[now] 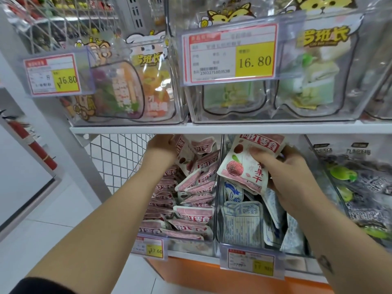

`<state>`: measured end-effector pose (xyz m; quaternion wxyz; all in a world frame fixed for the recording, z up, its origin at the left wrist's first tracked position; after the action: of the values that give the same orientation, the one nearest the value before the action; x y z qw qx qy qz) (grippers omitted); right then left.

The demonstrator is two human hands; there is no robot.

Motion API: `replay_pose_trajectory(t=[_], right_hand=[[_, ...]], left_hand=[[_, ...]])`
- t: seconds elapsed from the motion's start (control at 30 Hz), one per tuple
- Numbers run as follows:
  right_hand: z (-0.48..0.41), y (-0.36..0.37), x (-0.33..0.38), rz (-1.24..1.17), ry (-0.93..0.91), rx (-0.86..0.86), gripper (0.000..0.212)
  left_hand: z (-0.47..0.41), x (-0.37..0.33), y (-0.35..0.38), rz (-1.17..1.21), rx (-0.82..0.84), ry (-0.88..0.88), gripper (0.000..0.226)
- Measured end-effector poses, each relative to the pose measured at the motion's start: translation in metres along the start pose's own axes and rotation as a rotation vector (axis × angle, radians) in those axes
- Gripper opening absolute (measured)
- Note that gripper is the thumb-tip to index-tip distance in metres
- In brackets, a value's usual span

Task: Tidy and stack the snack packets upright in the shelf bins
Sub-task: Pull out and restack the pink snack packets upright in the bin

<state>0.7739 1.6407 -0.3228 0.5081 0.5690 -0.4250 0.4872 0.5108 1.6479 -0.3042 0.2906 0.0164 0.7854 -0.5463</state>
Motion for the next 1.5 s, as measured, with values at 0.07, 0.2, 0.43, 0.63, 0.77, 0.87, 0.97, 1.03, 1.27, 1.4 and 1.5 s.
replay_pose_trajectory(t=[0.07,0.2,0.43,0.63,0.77,0.87,0.97,1.03,1.27,1.4,1.5], right_hand=[[0.0,0.001,-0.001,0.0,0.006,0.008,0.019],[-0.001,0.0,-0.002,0.001,0.013,0.0,0.02],[0.006,0.002,0.002,-0.017,0.023,0.008,0.019],[0.01,0.005,0.004,-0.011,0.034,-0.005,0.017],[0.01,0.007,0.004,-0.007,0.028,-0.025,0.015],[0.006,0.007,0.001,0.001,0.034,-0.03,0.018],[0.002,0.007,-0.001,0.003,0.039,-0.015,0.021],[0.001,0.006,-0.003,0.002,0.038,-0.012,0.022],[0.003,0.003,0.0,0.026,0.024,-0.038,0.019],[0.01,-0.005,0.009,0.094,-0.028,-0.137,0.019],[0.013,-0.007,0.009,0.105,-0.023,-0.157,0.019]], left_hand=[[0.016,0.0,-0.004,0.087,-0.073,0.054,0.031],[0.049,0.014,-0.014,0.29,-0.13,0.007,0.026],[0.097,0.009,-0.029,0.489,-0.226,0.102,0.025],[0.075,-0.006,-0.009,0.294,-0.073,0.25,0.025],[0.051,-0.022,0.012,0.229,0.015,0.321,0.029],[0.037,-0.029,0.036,0.13,0.179,0.343,0.038],[0.023,-0.022,0.056,-0.113,0.212,0.339,0.039],[0.018,-0.018,0.052,-0.17,0.159,0.283,0.032],[0.05,0.0,0.02,-0.32,0.217,0.268,0.022],[0.056,-0.001,0.03,-0.541,0.282,0.307,0.038],[0.048,-0.004,0.035,-0.52,0.254,0.287,0.026]])
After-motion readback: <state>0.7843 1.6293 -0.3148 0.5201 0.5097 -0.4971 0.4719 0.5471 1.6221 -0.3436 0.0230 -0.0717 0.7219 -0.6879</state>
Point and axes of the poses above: each hand's wrist, its own z-axis away from the middle knuckle, its own y-axis out of the palm, x = y × z, the point moved 5 cm from there along -z, towards the middle knuckle, and after that the axes turned 1 degree about x, right-handed, at the moved point
